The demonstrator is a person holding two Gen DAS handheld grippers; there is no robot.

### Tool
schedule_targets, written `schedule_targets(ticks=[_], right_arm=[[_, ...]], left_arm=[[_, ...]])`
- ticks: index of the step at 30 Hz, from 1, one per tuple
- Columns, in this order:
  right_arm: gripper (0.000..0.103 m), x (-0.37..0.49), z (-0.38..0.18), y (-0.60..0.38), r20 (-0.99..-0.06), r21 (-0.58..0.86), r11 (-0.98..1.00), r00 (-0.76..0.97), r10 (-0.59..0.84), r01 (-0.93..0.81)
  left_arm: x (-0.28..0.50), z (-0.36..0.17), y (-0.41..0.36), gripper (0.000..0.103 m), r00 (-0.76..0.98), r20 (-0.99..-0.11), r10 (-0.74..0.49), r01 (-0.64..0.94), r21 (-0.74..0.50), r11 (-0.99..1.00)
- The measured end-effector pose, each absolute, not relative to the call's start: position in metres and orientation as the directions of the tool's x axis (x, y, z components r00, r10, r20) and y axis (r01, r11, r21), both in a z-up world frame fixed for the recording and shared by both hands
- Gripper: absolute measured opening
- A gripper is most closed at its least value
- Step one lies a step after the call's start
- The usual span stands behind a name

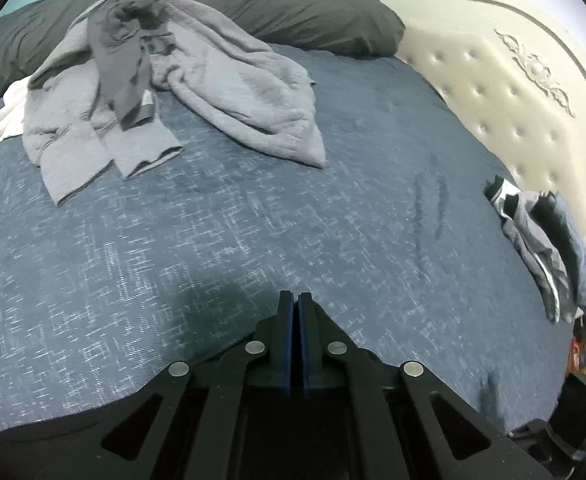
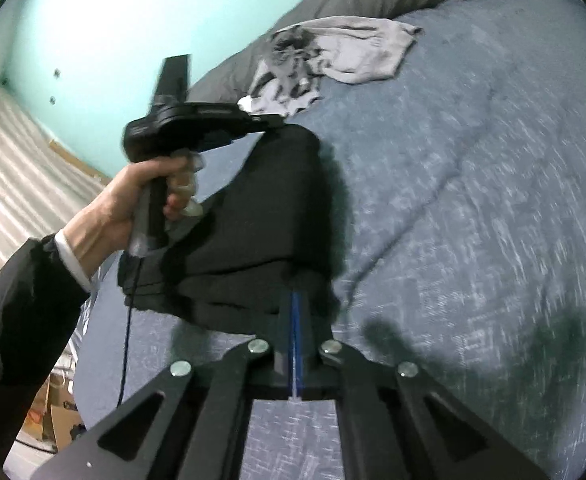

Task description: Fold clothes

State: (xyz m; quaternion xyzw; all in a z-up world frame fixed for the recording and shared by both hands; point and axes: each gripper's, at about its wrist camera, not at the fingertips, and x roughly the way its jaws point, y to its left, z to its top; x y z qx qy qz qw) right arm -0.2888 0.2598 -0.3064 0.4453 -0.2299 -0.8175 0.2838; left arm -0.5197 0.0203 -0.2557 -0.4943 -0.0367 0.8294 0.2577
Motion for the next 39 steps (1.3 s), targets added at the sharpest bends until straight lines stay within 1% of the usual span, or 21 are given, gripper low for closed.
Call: schedule_targets(ticks=[2,3,5,6,8,10,13,14,15,16,17,19,25,29,32,36,39], right_arm=[[0.000,-0.292,-0.310,0.262,-0.606,0.634,-0.738,-0.443,-0.661,0.233],[0.003,-0.296,-0.312,0.260,-0.611,0.634,-0.740,-0.441,-0.658,0.226],[0.004,-0.303,-0.314,0.257,-0.617,0.644,-0.736,-0.427,-0.661,0.209],[0.007,-0.306,-0.315,0.256,-0.620,0.649,-0.734,-0.420,-0.663,0.201],[0.031,-0.314,-0.316,0.250,-0.622,0.648,-0.736,-0.421,-0.660,0.197],[0.036,-0.321,-0.317,0.244,-0.623,0.646,-0.738,-0.424,-0.657,0.194],[0.036,-0.332,-0.317,0.236,-0.625,0.643,-0.742,-0.429,-0.652,0.190],[0.033,-0.336,-0.318,0.233,-0.626,0.642,-0.743,-0.431,-0.650,0.188],[0.029,-0.339,-0.318,0.229,-0.625,0.638,-0.745,-0.433,-0.649,0.196],[0.014,-0.340,-0.318,0.226,-0.625,0.633,-0.746,-0.433,-0.649,0.206],[0.010,-0.341,-0.318,0.223,-0.625,0.628,-0.748,-0.433,-0.650,0.216],[0.008,-0.339,-0.318,0.222,-0.622,0.619,-0.752,-0.443,-0.646,0.227],[0.005,-0.318,-0.312,0.240,-0.580,0.632,-0.738,-0.489,-0.652,0.236],[0.005,-0.307,-0.306,0.239,-0.569,0.624,-0.737,-0.496,-0.656,0.260],[0.005,-0.300,-0.304,0.240,-0.558,0.634,-0.727,-0.494,-0.667,0.264],[0.005,-0.288,-0.302,0.239,-0.561,0.626,-0.728,-0.486,-0.670,0.281],[0.005,-0.288,-0.311,0.241,-0.569,0.632,-0.728,-0.478,-0.669,0.266]], left_arm=[[-0.519,-0.255,0.022,0.003,-0.373,-0.804,0.464,-0.401,-0.311,-0.861],[-0.519,-0.254,0.021,0.003,-0.375,-0.802,0.465,-0.399,-0.314,-0.862],[-0.519,-0.252,0.018,0.003,-0.378,-0.798,0.469,-0.393,-0.320,-0.862],[-0.519,-0.252,0.017,0.003,-0.378,-0.797,0.471,-0.393,-0.323,-0.861],[-0.517,-0.252,0.017,0.003,-0.378,-0.799,0.467,-0.396,-0.317,-0.862],[-0.516,-0.253,0.018,0.003,-0.377,-0.802,0.464,-0.398,-0.312,-0.863],[-0.514,-0.254,0.017,0.003,-0.381,-0.802,0.461,-0.395,-0.309,-0.865],[-0.514,-0.254,0.016,0.003,-0.384,-0.801,0.460,-0.393,-0.309,-0.866],[-0.514,-0.255,0.016,0.003,-0.387,-0.801,0.458,-0.391,-0.307,-0.868],[-0.514,-0.255,0.016,0.003,-0.390,-0.802,0.452,-0.386,-0.304,-0.871],[-0.514,-0.256,0.015,0.003,-0.393,-0.803,0.447,-0.381,-0.300,-0.875],[-0.515,-0.257,0.014,0.003,-0.411,-0.805,0.428,-0.367,-0.284,-0.886],[-0.516,-0.256,0.011,0.002,-0.442,-0.804,0.398,-0.342,-0.259,-0.903],[-0.518,-0.254,0.011,0.002,-0.449,-0.802,0.393,-0.334,-0.257,-0.907],[-0.518,-0.251,0.012,0.000,-0.457,-0.804,0.381,-0.328,-0.245,-0.912],[-0.521,-0.250,0.007,0.000,-0.427,-0.793,0.434,-0.335,-0.307,-0.891],[-0.517,-0.249,0.014,0.000,-0.373,-0.784,0.496,-0.383,-0.357,-0.852]])
